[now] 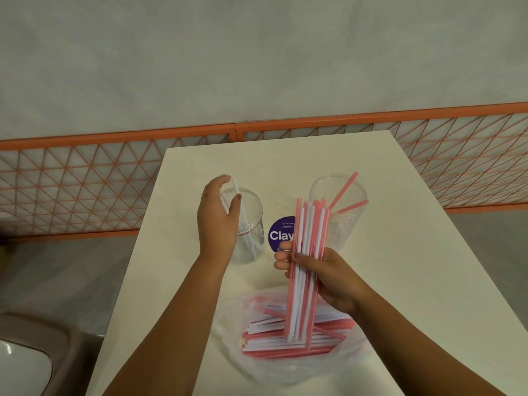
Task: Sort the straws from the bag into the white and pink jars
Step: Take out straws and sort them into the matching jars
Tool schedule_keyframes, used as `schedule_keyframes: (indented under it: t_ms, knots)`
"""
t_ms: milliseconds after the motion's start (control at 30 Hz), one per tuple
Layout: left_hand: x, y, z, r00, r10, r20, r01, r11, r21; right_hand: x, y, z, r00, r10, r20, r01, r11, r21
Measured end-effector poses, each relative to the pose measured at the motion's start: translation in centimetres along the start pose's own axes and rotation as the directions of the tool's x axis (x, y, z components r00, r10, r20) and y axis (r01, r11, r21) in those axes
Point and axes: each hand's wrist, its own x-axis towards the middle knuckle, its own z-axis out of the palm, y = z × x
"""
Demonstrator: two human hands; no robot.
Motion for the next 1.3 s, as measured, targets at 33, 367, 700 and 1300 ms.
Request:
schedule_keyframes:
  t_ms: [33,367,700,1300]
  knots:
    - [-0.4,0.6,-0.2,0.998,0.053,-0.035,-0.052,0.998,0.033,-0.1,0.0,0.0,1.000,-0.005,0.001,0.005,1.000,0.001]
    - [-6.7,4.3,1.7,0.943,0.186,0.274,-0.170,0.982,-0.081,-0.9,-0.1,0.3,0.997,-0.070,-0.045,0.066,0.995,-0.078]
    - [-8.1,4.9,2.4,0.933,0.041,0.358,-0.031,0.999,-0.034,-1.7,-0.1,0.9,0.998,-0.060,-0.024,0.051,0.962,-0.267]
    - [-6.8,3.5,0.5,0.573,-0.133,0.809,0.356,0.929,-0.099,-2.2,-0.3,1.2,0.978,0.162,0.132,-0.111,0.939,-0.326]
